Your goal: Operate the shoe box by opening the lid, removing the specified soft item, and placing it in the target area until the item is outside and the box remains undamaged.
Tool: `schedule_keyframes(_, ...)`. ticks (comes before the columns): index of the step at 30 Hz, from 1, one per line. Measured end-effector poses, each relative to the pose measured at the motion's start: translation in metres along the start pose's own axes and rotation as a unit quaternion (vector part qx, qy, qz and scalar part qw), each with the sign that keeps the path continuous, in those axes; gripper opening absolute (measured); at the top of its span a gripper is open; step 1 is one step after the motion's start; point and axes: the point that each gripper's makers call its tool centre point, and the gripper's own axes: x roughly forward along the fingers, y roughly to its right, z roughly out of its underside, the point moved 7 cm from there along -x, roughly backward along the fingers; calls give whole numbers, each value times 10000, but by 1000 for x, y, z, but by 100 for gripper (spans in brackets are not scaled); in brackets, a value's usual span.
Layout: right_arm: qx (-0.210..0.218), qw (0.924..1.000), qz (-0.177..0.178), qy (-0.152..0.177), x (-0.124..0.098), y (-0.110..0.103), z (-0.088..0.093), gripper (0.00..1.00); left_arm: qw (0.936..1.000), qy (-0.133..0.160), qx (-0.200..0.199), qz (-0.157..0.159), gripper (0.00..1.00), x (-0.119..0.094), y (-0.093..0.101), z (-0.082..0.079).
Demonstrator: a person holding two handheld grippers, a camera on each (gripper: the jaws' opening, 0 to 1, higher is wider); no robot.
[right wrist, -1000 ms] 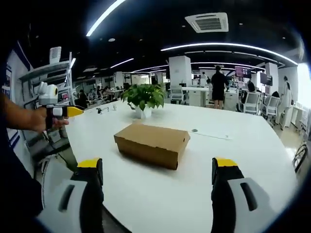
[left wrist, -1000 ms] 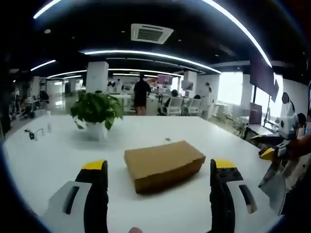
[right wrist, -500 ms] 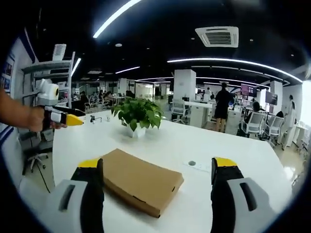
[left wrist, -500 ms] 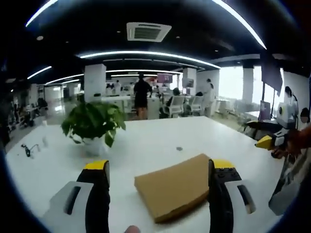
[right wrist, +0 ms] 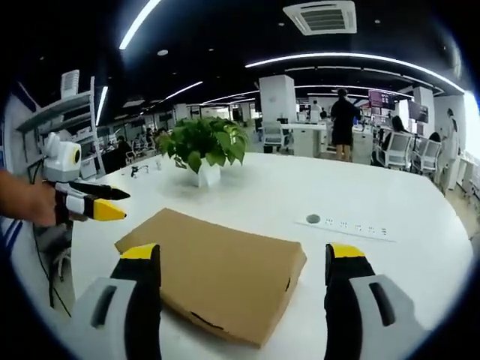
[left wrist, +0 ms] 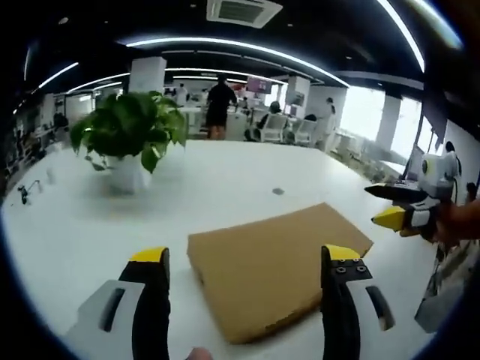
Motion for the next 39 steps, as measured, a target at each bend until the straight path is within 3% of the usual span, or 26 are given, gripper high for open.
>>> schedule_keyframes(7, -2, 9993, -54, -373, 24, 10, 20, 84, 9995, -226, -194, 81, 85, 25, -7, 8)
schedule_keyframes(12, 141, 9976, -49, -676, 35, 18, 33, 80, 9980, -557, -286, 113, 83, 39, -11, 21)
schedule_keyframes(19, 456, 9959, -94, -770, 45, 20, 42, 78, 9964, -683, -473, 151, 81, 50, -9, 33)
schedule_keyframes(21, 488, 9950, -112, -860, 46, 19, 46, 75, 9934, -701, -901, 118, 81, 50, -9, 35)
schedule_keyframes(25, 591, 9939, -165, -918, 45, 15, 53, 69, 9933, -706, -916, 82, 77, 52, -15, 37)
schedule_keyframes(27, 636, 9939, -196, -875, 45, 13, 52, 69, 9901, -750, -1176, 151, 77, 53, -15, 39)
schedule_keyframes(33, 663, 9933, -280, -903, 42, 11, 53, 65, 9938, -779, -793, 68, 62, 51, -23, 41)
schedule_keyframes(35, 666, 9932, -272, -920, 40, 10, 53, 65, 9956, -846, -414, 29, 60, 50, -23, 44)
schedule_keyframes(39, 685, 9931, -261, -914, 34, 9, 56, 64, 9957, -764, -530, 43, 59, 50, -21, 44)
